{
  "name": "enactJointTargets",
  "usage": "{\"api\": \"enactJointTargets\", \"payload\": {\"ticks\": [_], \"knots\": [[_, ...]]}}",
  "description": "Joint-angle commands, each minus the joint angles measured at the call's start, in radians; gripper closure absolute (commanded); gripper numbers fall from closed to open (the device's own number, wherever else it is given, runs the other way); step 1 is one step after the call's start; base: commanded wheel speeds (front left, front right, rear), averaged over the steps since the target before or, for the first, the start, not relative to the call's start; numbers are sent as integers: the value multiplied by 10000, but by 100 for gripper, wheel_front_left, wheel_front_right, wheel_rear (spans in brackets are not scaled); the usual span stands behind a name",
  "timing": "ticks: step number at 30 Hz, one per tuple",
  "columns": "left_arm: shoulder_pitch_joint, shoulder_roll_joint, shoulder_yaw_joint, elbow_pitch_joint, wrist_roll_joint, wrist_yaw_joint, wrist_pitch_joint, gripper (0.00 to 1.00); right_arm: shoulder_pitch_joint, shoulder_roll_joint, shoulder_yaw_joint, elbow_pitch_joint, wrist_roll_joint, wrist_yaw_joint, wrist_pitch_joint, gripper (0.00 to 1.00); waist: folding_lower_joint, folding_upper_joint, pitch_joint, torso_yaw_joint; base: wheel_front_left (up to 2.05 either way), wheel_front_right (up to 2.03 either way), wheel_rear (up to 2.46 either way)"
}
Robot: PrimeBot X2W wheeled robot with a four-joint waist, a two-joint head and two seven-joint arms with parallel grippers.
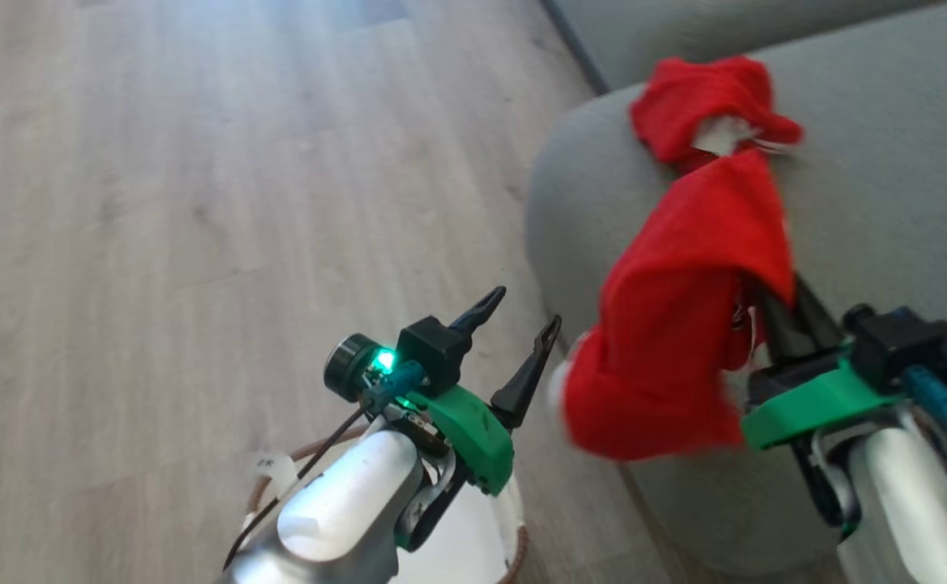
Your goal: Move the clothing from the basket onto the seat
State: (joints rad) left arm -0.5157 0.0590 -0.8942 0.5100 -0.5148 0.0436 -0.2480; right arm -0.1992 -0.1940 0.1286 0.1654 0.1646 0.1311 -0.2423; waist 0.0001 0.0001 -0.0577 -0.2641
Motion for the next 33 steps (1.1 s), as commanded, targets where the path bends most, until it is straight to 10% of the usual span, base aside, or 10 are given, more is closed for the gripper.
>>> {"api": "enactJointTargets", "payload": {"ticks": [1, 17, 33], "knots": [[-329, 48, 342, -336, 15, 6, -129, 0, -421, -71, 108, -441, -66, -4, 8, 100, -1, -1, 139, -544, 0, 0, 0], [-194, -74, 647, -732, 393, -1, -136, 0, -1032, -166, 340, -717, -122, -4, 475, 100, -1, -1, 854, -2074, 0, 0, 0], [-1181, 276, 1247, -1117, 1048, 200, -132, 0, -6387, -1309, -567, 1440, -24, -4, 646, 100, -1, -1, 3087, -889, 0, 0, 0]]}}
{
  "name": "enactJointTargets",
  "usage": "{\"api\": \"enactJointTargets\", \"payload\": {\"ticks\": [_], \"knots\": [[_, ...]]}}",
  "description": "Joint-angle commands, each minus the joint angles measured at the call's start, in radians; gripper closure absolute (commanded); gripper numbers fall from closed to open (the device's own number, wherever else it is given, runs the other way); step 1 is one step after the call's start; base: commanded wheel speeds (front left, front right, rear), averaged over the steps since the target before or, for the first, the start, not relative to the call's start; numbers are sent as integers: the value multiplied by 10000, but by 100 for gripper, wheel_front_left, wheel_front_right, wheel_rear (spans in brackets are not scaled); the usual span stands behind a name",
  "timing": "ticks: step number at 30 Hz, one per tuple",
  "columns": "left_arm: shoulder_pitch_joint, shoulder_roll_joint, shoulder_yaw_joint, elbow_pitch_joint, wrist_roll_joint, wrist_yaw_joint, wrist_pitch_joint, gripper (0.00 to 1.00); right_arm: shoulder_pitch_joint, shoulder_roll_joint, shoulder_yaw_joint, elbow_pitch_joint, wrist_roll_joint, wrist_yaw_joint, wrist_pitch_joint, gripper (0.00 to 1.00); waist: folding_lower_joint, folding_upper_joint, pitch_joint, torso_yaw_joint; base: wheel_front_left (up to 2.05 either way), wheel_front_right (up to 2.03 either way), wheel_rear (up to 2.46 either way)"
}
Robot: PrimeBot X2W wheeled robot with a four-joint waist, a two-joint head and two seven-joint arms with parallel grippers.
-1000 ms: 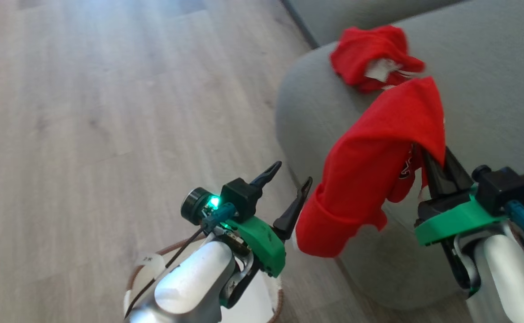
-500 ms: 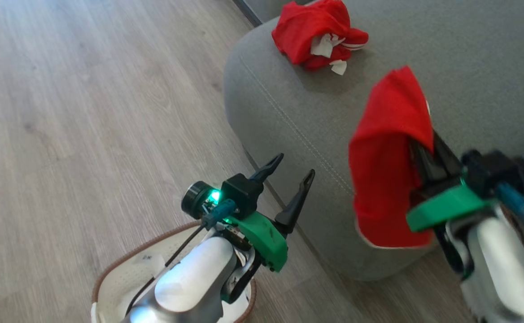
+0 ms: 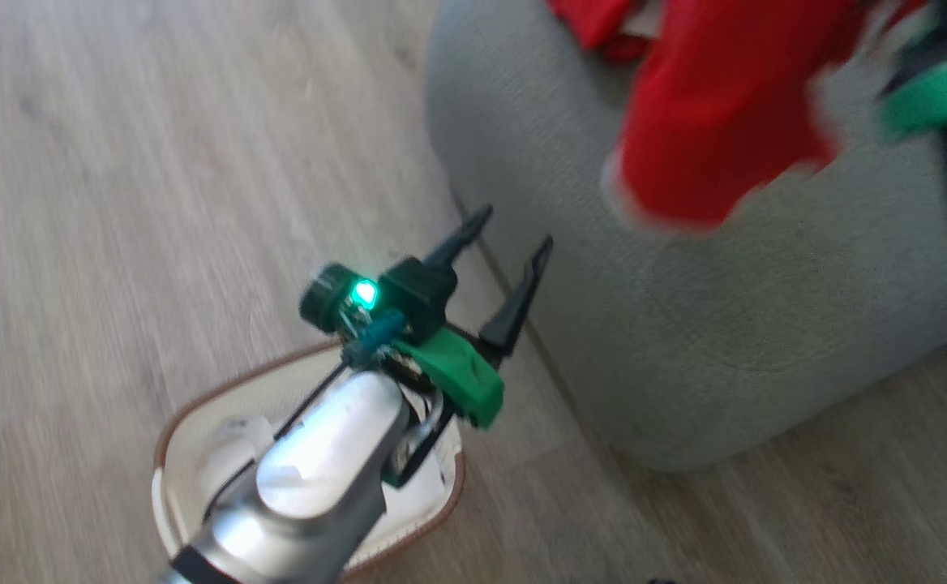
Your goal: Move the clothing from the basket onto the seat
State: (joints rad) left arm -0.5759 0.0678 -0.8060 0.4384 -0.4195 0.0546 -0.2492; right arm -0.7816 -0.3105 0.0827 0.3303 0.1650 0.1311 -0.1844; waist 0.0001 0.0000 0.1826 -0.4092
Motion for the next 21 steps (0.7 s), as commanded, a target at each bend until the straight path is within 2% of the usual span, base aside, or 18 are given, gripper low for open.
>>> {"api": "enactJointTargets", "payload": {"ticks": [1, 5, 13, 21], "knots": [[-685, 242, 378, -465, 145, 110, -108, 0, -893, -243, -305, -58, -51, -4, 106, 100, -1, 0, 910, 715, 0, 0, 0], [-994, 400, 400, -691, 304, 171, -37, 0, -1813, -612, -792, 551, -249, -4, 198, 100, -1, 0, 1551, 1194, 0, 0, 0], [-1928, 486, 82, -1663, 911, 267, 373, 0, -3422, -1851, -1583, 2620, -1109, -4, 429, 100, -1, 0, 3370, 2742, 0, 0, 0], [-2309, 500, -170, -2463, 1222, 348, 572, 0, -4503, -1994, -3740, 4800, -2690, -4, 98, 100, -1, 0, 4441, 3771, 0, 0, 0]]}}
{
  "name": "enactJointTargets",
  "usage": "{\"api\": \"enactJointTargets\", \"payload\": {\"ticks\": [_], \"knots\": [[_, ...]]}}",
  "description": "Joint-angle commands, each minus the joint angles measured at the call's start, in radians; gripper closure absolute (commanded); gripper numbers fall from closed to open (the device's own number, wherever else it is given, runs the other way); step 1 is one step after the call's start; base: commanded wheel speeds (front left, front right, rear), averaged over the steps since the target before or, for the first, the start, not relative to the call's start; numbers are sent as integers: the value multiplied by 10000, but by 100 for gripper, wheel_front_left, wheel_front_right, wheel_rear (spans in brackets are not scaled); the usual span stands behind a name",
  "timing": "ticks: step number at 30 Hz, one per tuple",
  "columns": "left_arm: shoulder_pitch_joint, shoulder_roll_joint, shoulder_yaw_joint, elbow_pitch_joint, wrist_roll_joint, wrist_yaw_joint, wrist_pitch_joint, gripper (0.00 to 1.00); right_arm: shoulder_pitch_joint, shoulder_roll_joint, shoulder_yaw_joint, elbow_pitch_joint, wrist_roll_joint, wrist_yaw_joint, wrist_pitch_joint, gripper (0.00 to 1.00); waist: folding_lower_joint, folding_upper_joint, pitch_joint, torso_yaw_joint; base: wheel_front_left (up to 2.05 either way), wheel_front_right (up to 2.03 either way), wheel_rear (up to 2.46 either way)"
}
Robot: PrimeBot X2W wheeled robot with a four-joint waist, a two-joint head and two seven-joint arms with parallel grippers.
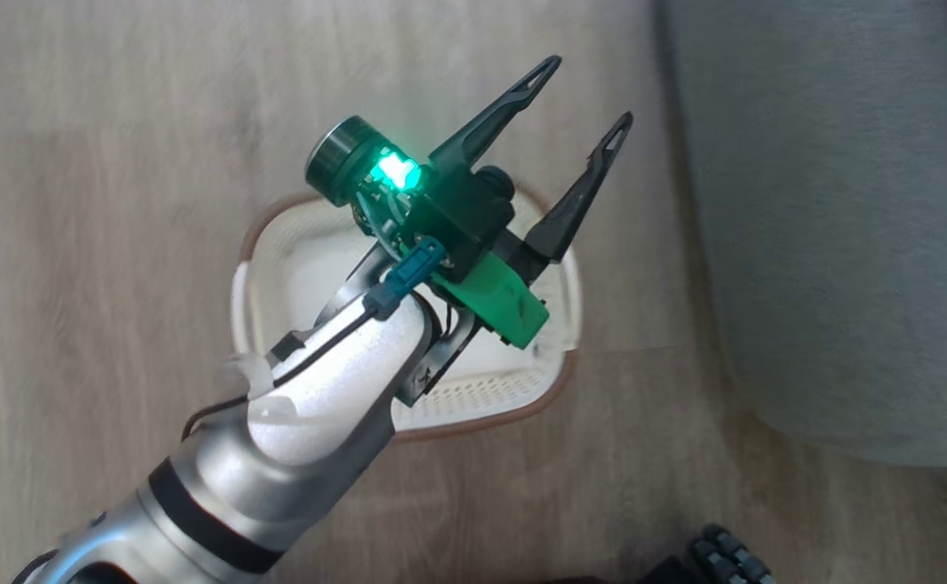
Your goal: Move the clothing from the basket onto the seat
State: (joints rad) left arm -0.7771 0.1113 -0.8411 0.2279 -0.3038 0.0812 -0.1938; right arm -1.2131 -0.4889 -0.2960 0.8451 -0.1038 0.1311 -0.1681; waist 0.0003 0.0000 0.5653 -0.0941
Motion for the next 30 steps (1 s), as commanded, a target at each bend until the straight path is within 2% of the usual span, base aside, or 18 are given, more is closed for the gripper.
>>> {"api": "enactJointTargets", "payload": {"ticks": [1, 8, 9, 10, 11, 20, 30], "knots": [[-314, 67, 164, -401, 83, 93, 13, 0, -255, -155, -151, -129, -280, -4, -91, 100, -3, 0, 681, 690, 0, 0, 0], [-336, 59, 49, -573, 141, 166, -39, 0, -275, 296, -1560, 1046, -1970, -4, -126, 100, -3, 0, 894, 928, 0, 0, 0], [-331, 62, 39, -576, 139, 177, -41, 0, -277, 379, -1689, 1157, -2145, -4, -132, 67, -3, 0, 903, 922, 0, 0, 0], [-327, 73, 36, -575, 135, 188, -41, 0, -290, 474, -1802, 1269, -2274, -4, -149, 15, -3, 0, 905, 902, 0, 0, 0], [-321, 93, 42, -570, 127, 203, -38, 0, -315, 567, -1876, 1361, -2384, -4, -210, 0, -3, 0, 899, 860, 0, 0, 0], [-171, 289, 167, -422, -98, 287, -22, 0, -361, 872, -1743, 2254, -2473, -4, -727, 0, -3, 0, 447, 173, 0, 0, 0], [247, 418, 414, -49, -548, 346, -216, 0, 329, 1394, -333, 2805, -1585, -4, -929, 0, -3, 0, -686, -481, 0, 0, 0]]}}
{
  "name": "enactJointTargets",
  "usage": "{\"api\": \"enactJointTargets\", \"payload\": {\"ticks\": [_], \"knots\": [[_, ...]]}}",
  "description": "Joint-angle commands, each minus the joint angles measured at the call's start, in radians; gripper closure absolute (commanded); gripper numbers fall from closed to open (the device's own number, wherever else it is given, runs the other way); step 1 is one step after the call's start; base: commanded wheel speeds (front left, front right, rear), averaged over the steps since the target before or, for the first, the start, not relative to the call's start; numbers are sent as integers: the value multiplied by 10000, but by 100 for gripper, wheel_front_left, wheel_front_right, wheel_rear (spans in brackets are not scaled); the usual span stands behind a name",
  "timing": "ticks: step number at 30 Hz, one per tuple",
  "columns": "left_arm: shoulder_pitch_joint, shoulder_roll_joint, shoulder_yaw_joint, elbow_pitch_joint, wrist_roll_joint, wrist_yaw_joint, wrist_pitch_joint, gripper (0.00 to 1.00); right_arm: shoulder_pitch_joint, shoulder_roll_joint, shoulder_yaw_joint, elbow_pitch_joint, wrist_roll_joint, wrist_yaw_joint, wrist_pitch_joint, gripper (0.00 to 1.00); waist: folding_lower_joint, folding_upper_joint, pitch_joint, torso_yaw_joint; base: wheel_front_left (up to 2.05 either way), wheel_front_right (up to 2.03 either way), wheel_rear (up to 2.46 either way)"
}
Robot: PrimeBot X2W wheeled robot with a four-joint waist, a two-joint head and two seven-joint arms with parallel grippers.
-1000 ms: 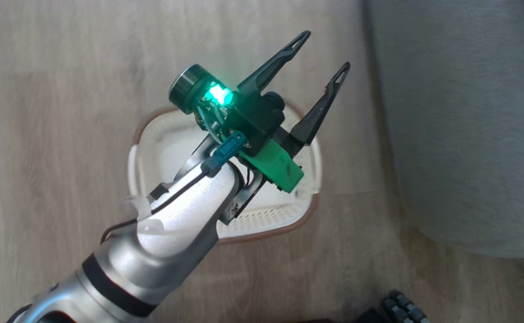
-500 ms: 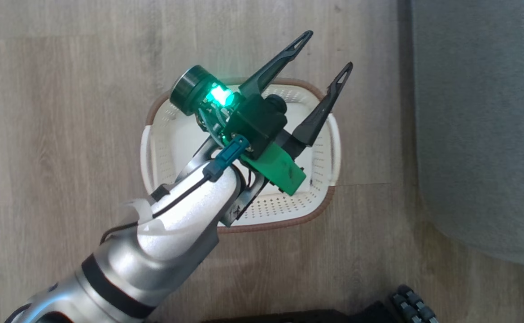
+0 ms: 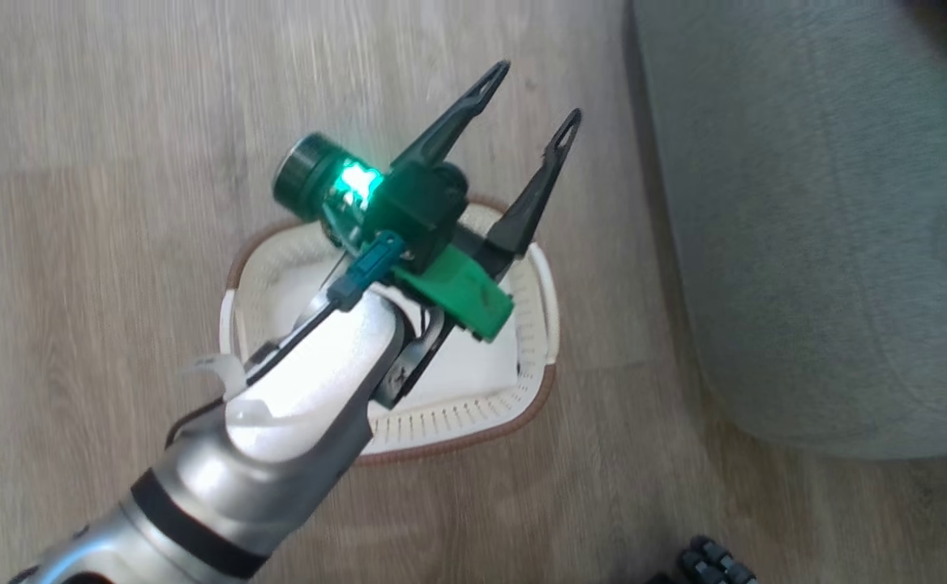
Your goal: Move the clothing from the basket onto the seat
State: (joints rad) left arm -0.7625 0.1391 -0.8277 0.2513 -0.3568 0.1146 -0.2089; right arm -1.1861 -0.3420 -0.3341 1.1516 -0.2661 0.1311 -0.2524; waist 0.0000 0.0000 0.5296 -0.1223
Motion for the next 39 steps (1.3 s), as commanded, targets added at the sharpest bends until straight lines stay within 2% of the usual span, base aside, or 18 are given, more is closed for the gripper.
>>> {"api": "enactJointTargets", "payload": {"ticks": [1, 8, 16, 23, 29, 33, 39], "knots": [[169, 144, 307, -220, -88, 10, -89, 0, 181, -39, 244, -286, 191, -4, -87, 0, 0, 0, -495, -238, 0, 0, 0], [776, 93, 589, 353, -685, 23, -261, 0, 1159, 72, 1632, -754, 1483, -4, -91, 0, 0, 0, -1776, -289, 0, 0, 0], [1880, 64, 1343, 953, -1378, 389, -470, 0, 2362, 110, 3533, -1661, 3402, -4, -92, 0, 0, 0, -3524, 114, 0, 0, 0], [2961, 240, 2174, 688, -1526, 618, -523, 0, 3374, 173, 4769, -2728, 4720, -4, -92, 0, 0, 0, -4382, 592, 0, 0, 0], [3967, 545, 3030, 322, -1193, 1029, -526, 0, 4634, 512, 4960, -3997, 5070, -4, -93, 0, 0, 0, -4844, 942, 0, 0, 0], [4660, 723, 3561, 46, -1002, 1220, -527, 0, 5662, 996, 4599, -4917, 5030, -4, -93, 0, 0, 0, -5108, 1097, 0, 0, 0], [5791, 923, 4376, -555, -790, 1414, -527, 0, 7266, 1983, 3884, -6296, 4391, -4, -93, 0, 0, 0, -5385, 1227, 0, 0, 0]]}}
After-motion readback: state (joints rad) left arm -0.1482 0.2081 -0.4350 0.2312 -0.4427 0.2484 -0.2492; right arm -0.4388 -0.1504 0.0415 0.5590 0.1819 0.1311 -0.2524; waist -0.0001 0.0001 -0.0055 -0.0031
